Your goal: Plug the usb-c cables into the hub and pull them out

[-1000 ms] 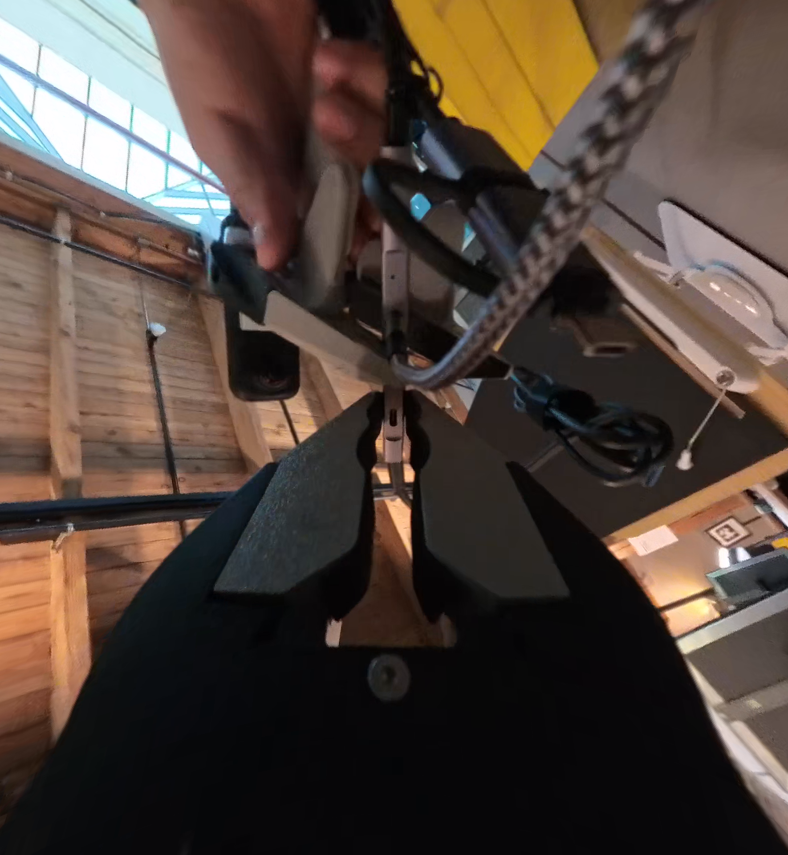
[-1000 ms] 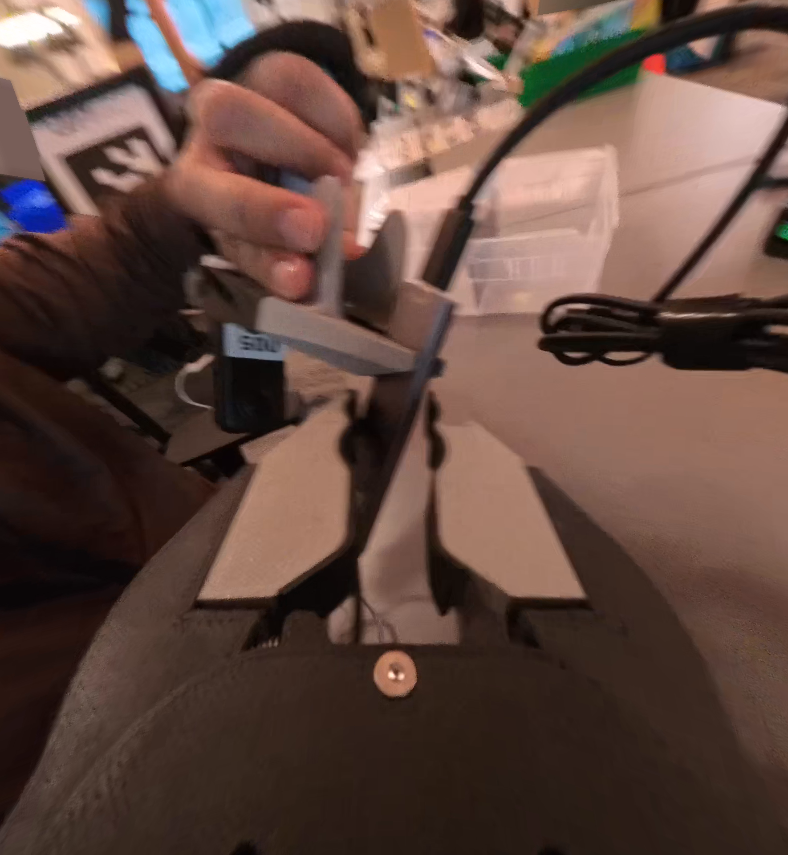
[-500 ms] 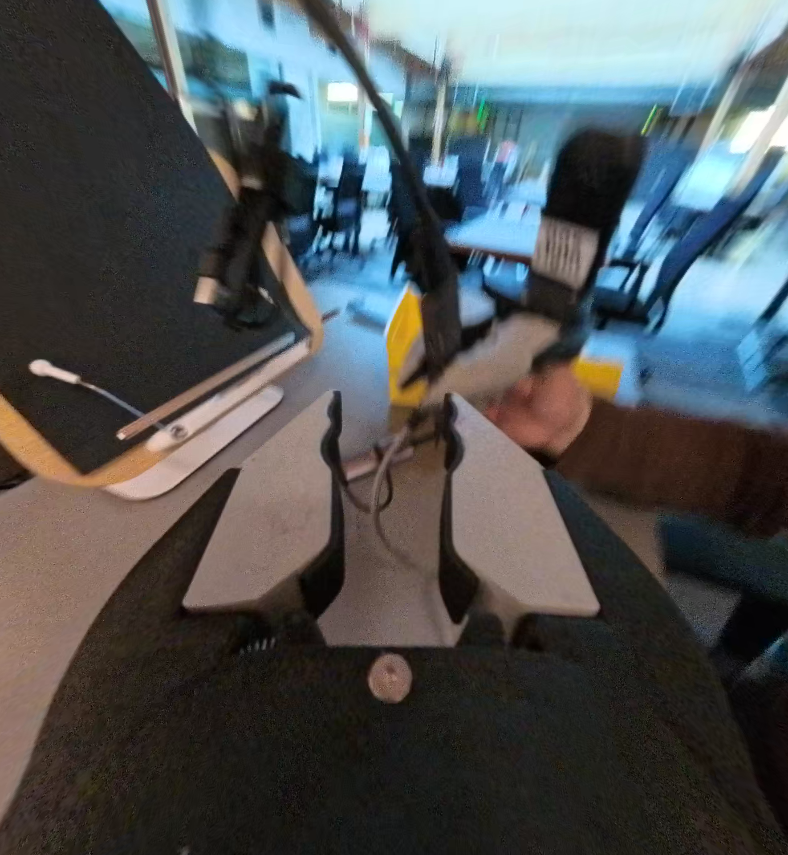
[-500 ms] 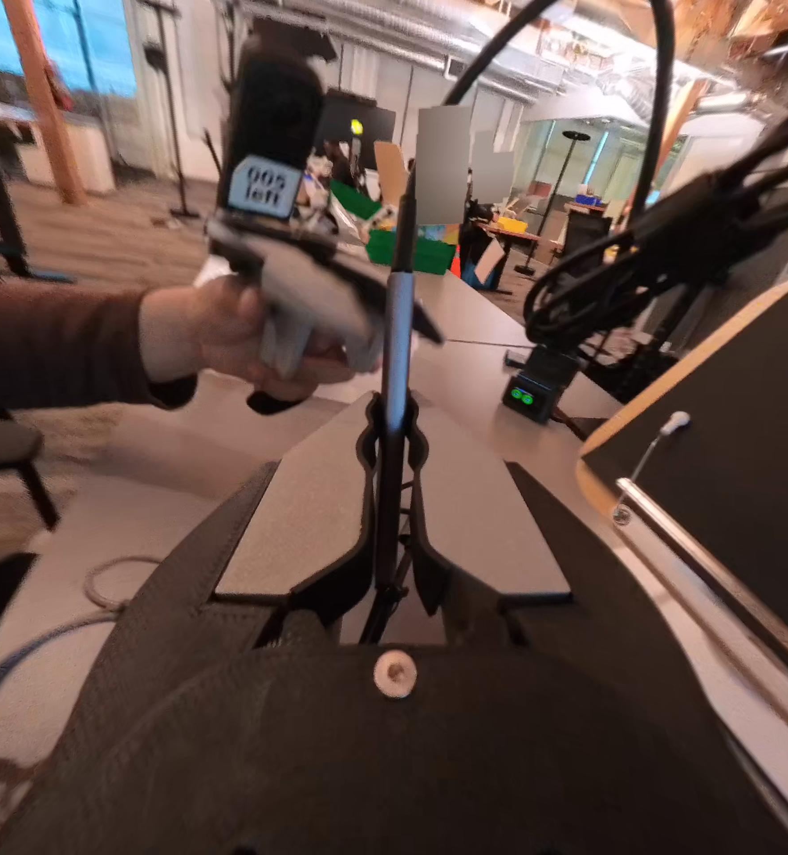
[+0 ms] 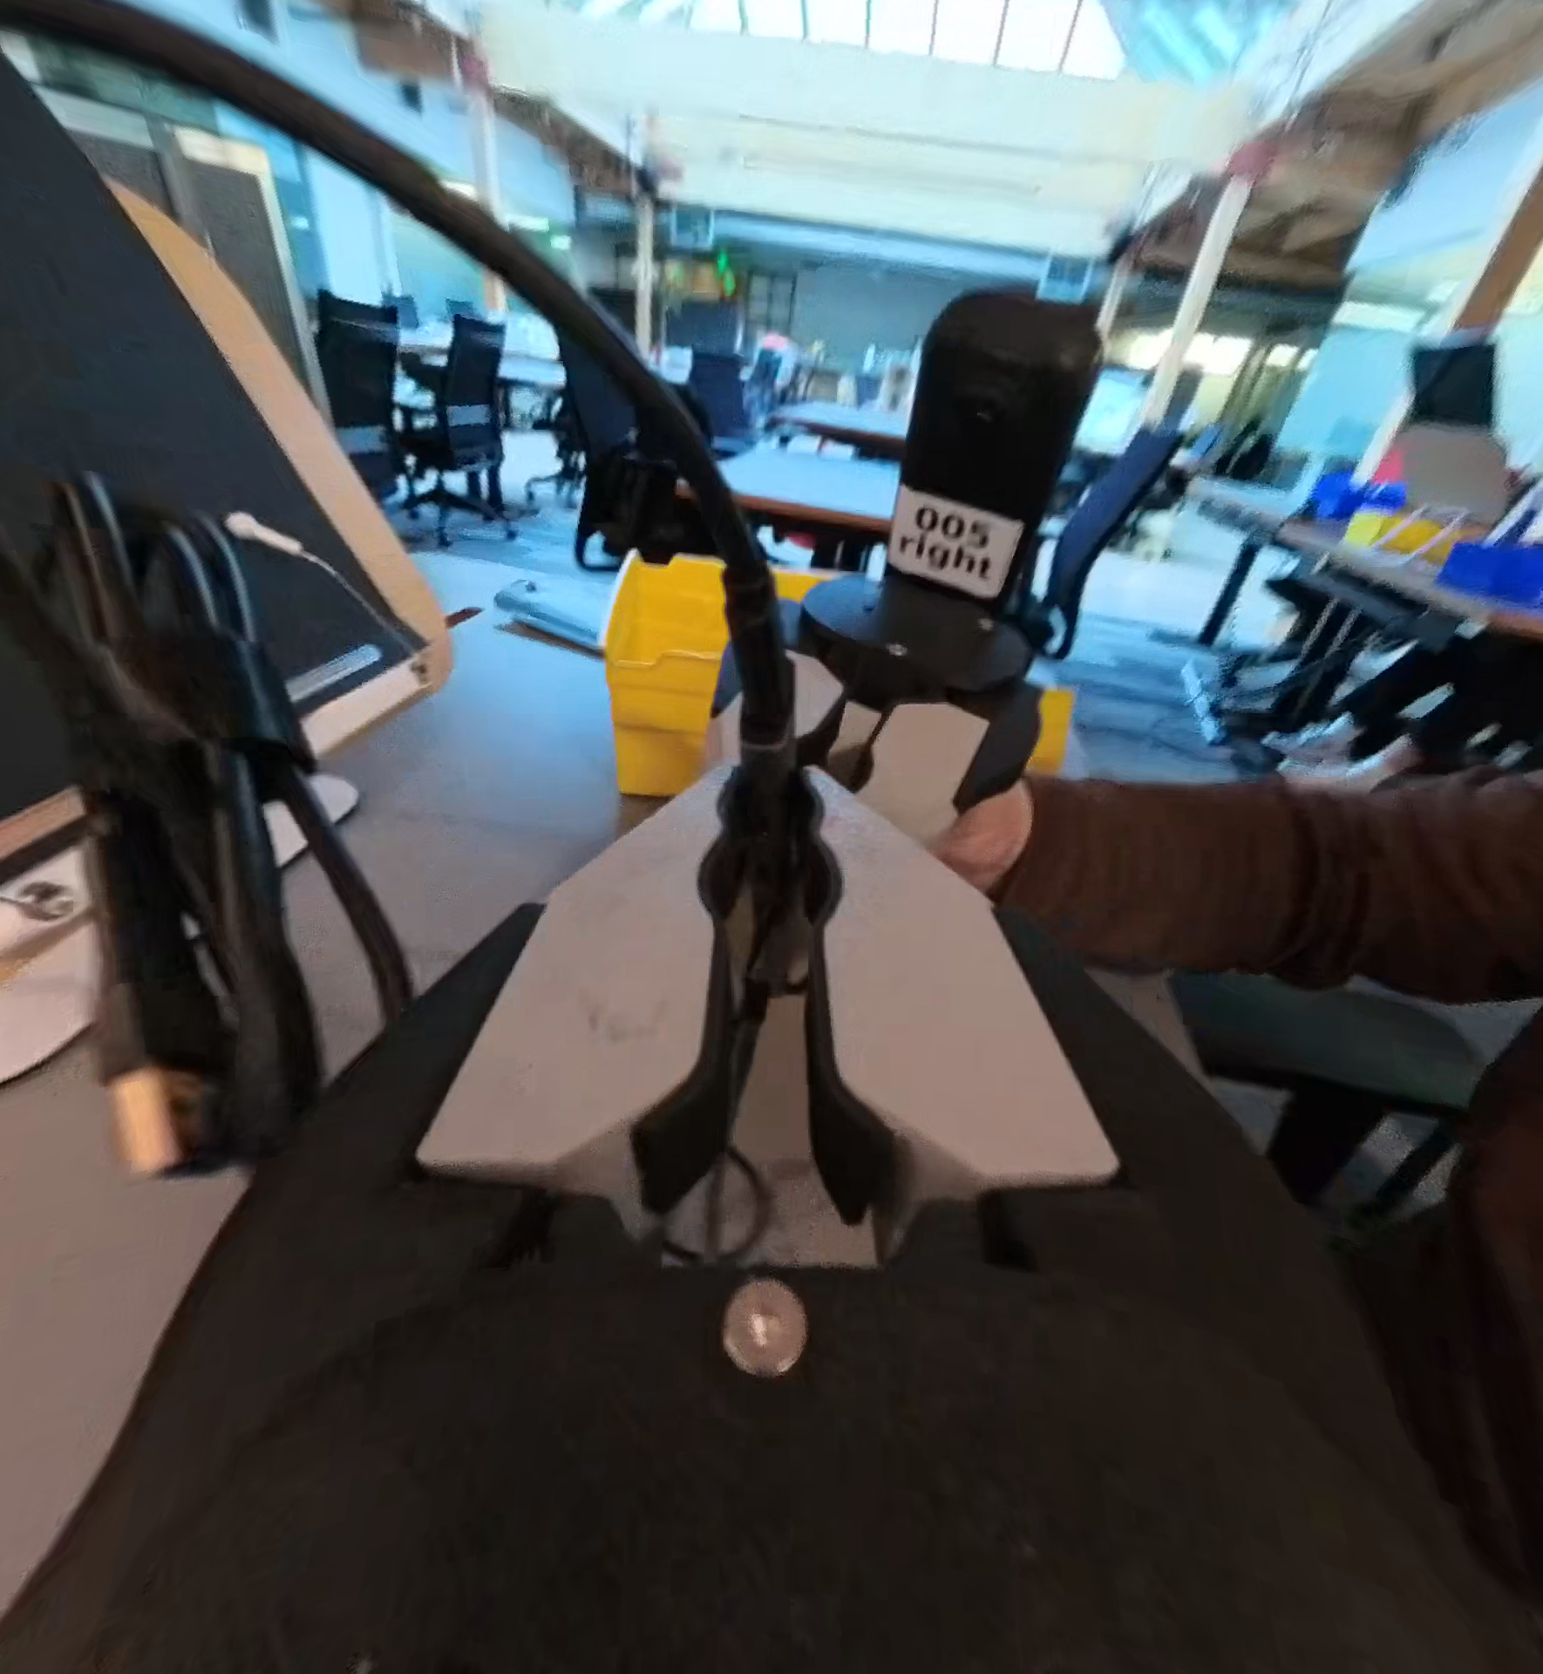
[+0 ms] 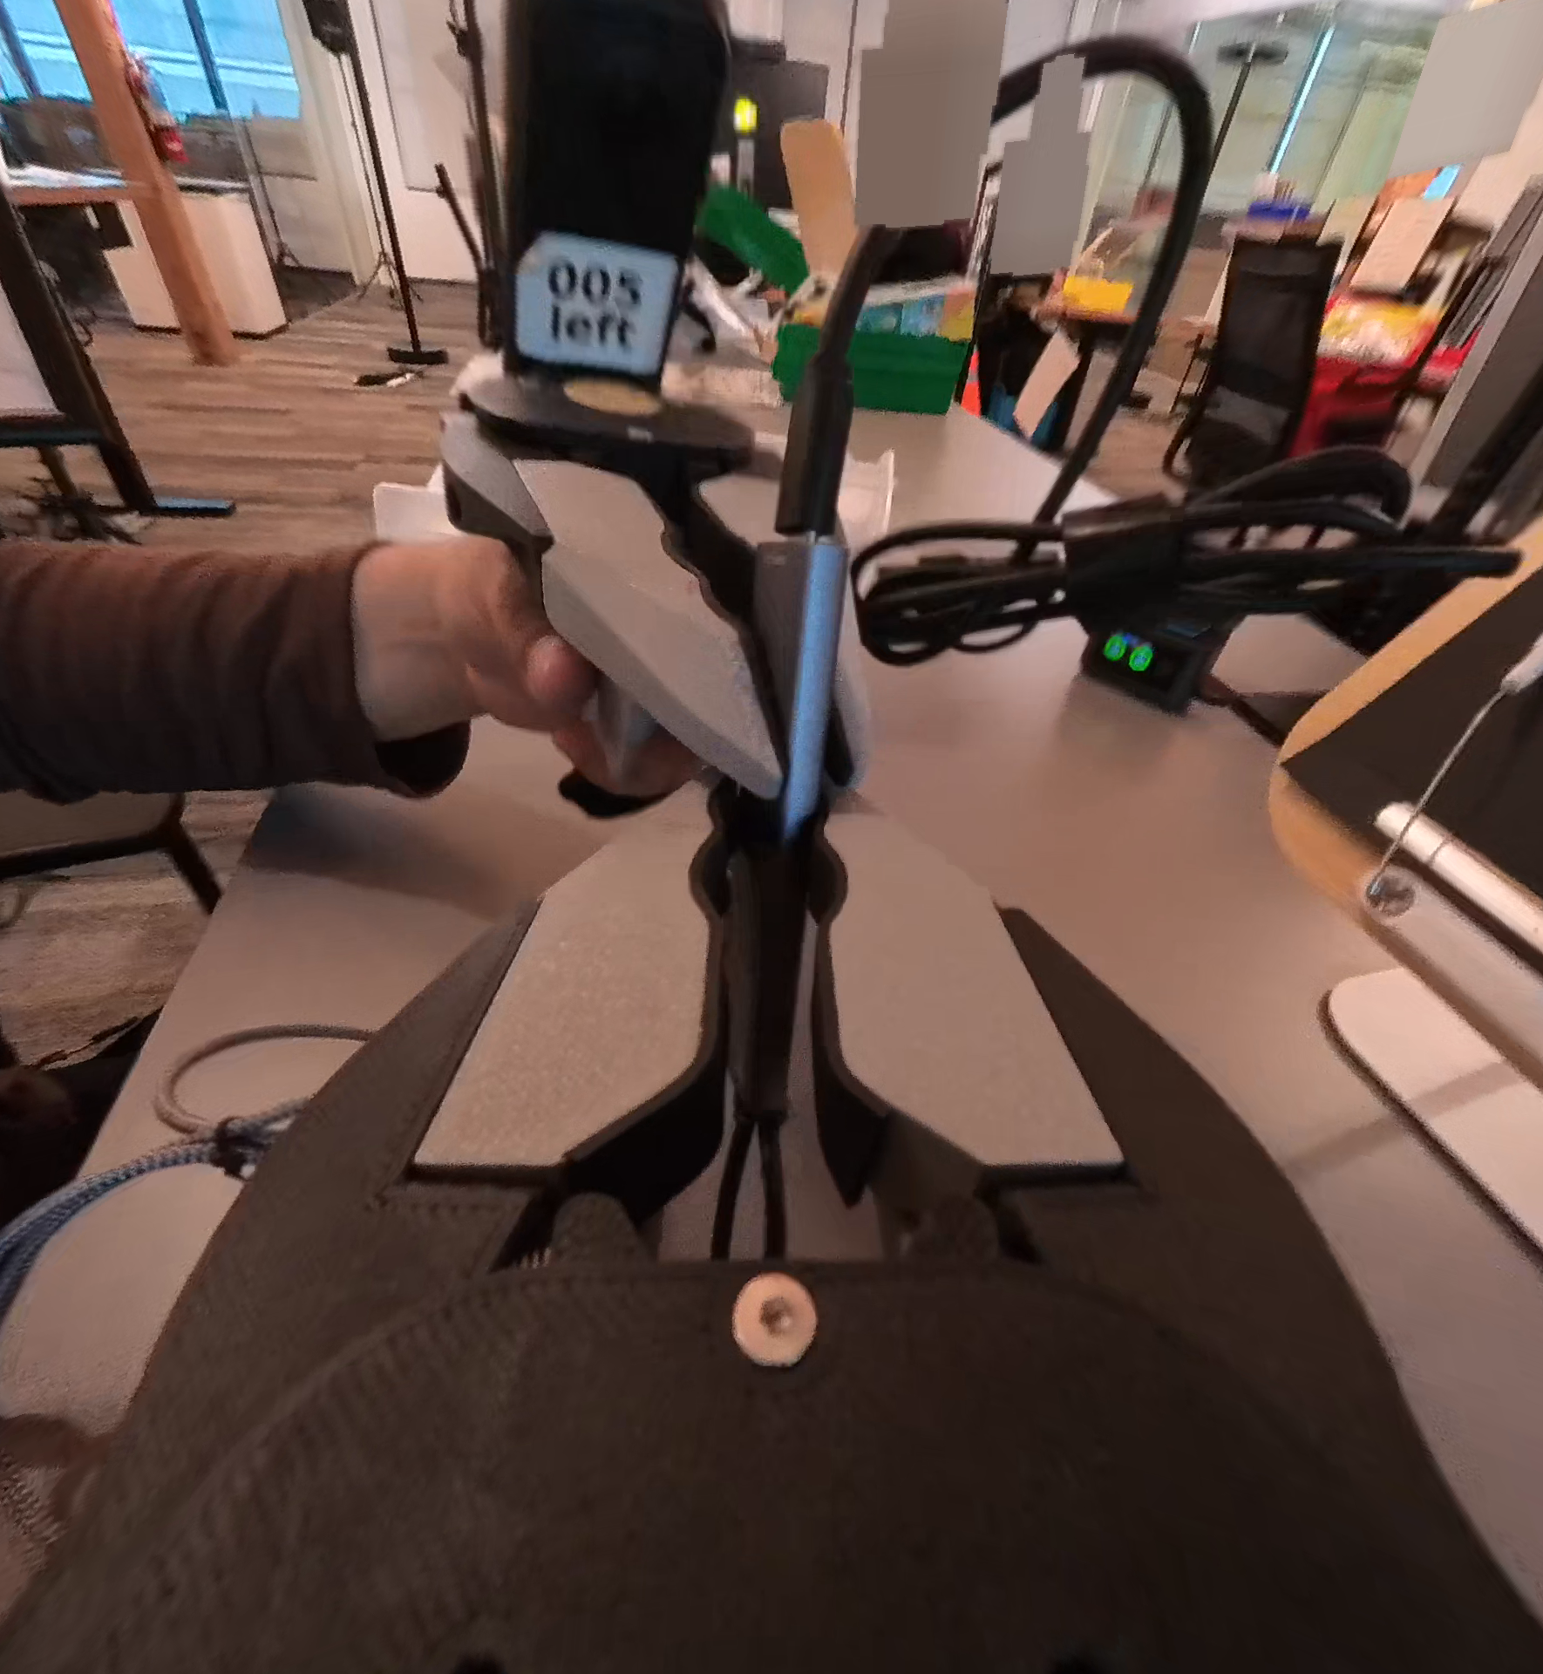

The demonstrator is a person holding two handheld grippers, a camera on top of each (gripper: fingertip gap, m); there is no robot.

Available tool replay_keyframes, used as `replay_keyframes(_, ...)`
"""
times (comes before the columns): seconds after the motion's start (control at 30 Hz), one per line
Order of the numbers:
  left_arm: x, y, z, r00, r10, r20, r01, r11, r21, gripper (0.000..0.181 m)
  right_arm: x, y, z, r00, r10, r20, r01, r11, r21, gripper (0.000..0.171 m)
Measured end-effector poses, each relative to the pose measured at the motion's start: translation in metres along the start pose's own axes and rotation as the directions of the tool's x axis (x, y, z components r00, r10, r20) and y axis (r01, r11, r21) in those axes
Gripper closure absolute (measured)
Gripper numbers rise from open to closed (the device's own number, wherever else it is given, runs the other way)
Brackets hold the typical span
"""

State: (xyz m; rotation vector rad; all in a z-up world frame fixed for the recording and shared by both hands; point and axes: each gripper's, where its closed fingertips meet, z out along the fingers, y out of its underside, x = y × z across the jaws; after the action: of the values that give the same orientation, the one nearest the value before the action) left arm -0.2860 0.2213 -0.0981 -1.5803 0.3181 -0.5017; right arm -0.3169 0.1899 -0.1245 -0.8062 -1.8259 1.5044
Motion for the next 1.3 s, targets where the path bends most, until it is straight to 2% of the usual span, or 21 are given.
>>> replay_keyframes(0.13, -0.016, 0.024, 0.001, 0.993, 0.004, 0.116, 0.025, 0.967, -0.252, 0.174, 0.013, 0.023, -0.015, 0.998, 0.047, -0.031, -0.052, 0.986, -0.159, 0.140)
replay_keyframes(0.17, -0.020, 0.030, -0.002, 0.989, 0.035, 0.144, 0.012, 0.949, -0.314, 0.174, 0.019, 0.022, -0.023, 0.997, 0.036, -0.063, -0.046, 0.985, -0.167, 0.140)
replay_keyframes(0.23, -0.014, 0.037, -0.004, 0.988, 0.081, 0.134, -0.022, 0.919, -0.394, 0.174, 0.023, 0.001, -0.040, 0.996, 0.048, -0.075, -0.053, 0.997, -0.060, 0.150)
replay_keyframes(0.3, -0.004, 0.039, -0.002, 0.990, 0.102, 0.102, -0.050, 0.905, -0.423, 0.174, 0.017, -0.027, -0.052, 0.992, 0.124, -0.004, -0.123, 0.986, 0.110, 0.155)
replay_keyframes(0.37, 0.003, 0.040, 0.003, 0.988, 0.128, 0.086, -0.077, 0.895, -0.440, 0.174, 0.010, -0.036, -0.053, 0.978, 0.191, 0.080, -0.202, 0.965, 0.168, 0.154)
replay_keyframes(0.47, 0.009, 0.044, 0.011, 0.986, 0.154, 0.066, -0.106, 0.878, -0.467, 0.174, 0.004, -0.026, -0.046, 0.969, 0.216, 0.121, -0.229, 0.969, 0.098, 0.150)
replay_keyframes(0.57, 0.009, 0.046, 0.016, 0.986, 0.151, 0.065, -0.104, 0.879, -0.465, 0.174, -0.002, -0.025, -0.047, 0.968, 0.198, 0.152, -0.213, 0.972, 0.094, 0.166)
replay_keyframes(0.83, 0.008, 0.048, 0.024, 0.996, 0.062, 0.060, -0.031, 0.906, -0.422, 0.173, 0.003, -0.020, -0.048, 0.975, 0.184, 0.124, -0.195, 0.978, 0.077, 0.166)
replay_keyframes(0.9, 0.009, 0.049, 0.023, 0.998, 0.049, 0.050, -0.024, 0.909, -0.417, 0.174, 0.004, -0.016, -0.048, 0.975, 0.187, 0.122, -0.195, 0.979, 0.060, 0.155)
replay_keyframes(1.07, 0.008, 0.050, 0.021, 0.997, 0.055, 0.054, -0.027, 0.906, -0.423, 0.173, 0.001, -0.014, -0.045, 0.971, 0.191, 0.142, -0.200, 0.978, 0.056, 0.166)
replay_keyframes(1.3, 0.016, 0.048, 0.026, 0.999, 0.023, 0.026, -0.011, 0.928, -0.373, 0.173, -0.012, -0.010, -0.033, 0.974, 0.151, 0.171, -0.159, 0.987, 0.034, 0.166)
